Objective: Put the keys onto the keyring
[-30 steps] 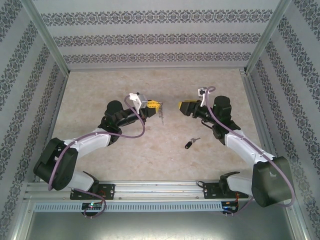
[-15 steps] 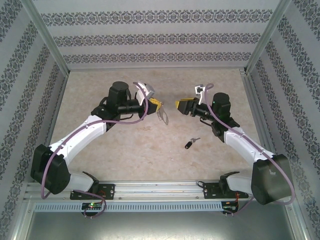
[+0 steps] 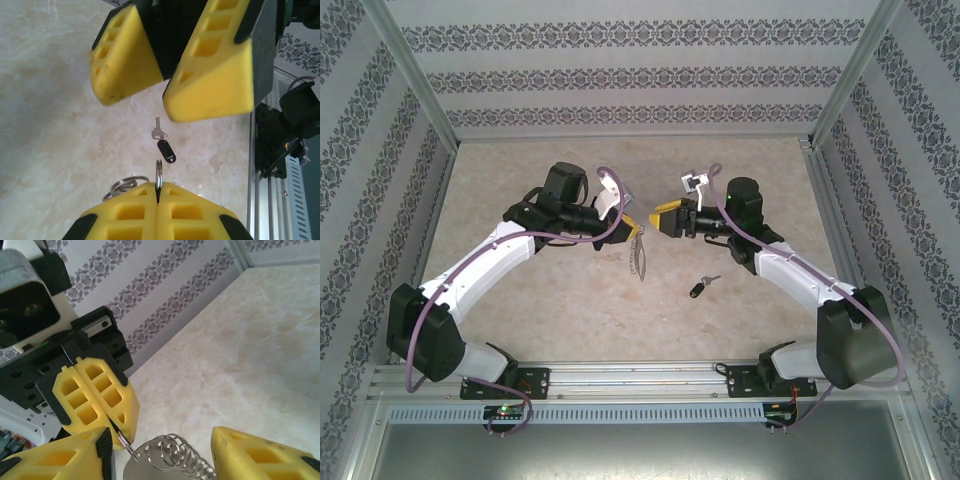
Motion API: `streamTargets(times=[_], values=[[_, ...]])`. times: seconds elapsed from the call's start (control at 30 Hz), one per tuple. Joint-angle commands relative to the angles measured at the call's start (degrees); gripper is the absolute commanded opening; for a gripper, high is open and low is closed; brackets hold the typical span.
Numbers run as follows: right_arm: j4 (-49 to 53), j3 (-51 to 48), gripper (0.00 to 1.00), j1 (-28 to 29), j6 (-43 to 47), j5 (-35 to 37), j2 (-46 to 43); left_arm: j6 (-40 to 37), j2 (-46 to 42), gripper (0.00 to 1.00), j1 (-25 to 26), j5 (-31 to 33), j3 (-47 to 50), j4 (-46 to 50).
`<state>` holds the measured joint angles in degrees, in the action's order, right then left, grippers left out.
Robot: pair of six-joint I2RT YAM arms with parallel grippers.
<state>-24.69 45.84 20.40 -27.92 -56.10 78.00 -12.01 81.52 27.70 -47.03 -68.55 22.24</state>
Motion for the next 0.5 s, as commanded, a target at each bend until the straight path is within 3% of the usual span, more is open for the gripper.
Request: streamTargets(times=[0.0, 0.47], values=[[0.15, 1.4, 0.54, 1.18, 2.59, -4.55, 0.62, -2.5, 0.38, 0.0, 0.59, -2.7, -1.77, 1.65], [0.78, 0.51, 0.48, 2.19, 3.84, -5.38, 1.25, -1.59, 1.11, 0.0, 0.6, -3.26, -1.49, -2.09]])
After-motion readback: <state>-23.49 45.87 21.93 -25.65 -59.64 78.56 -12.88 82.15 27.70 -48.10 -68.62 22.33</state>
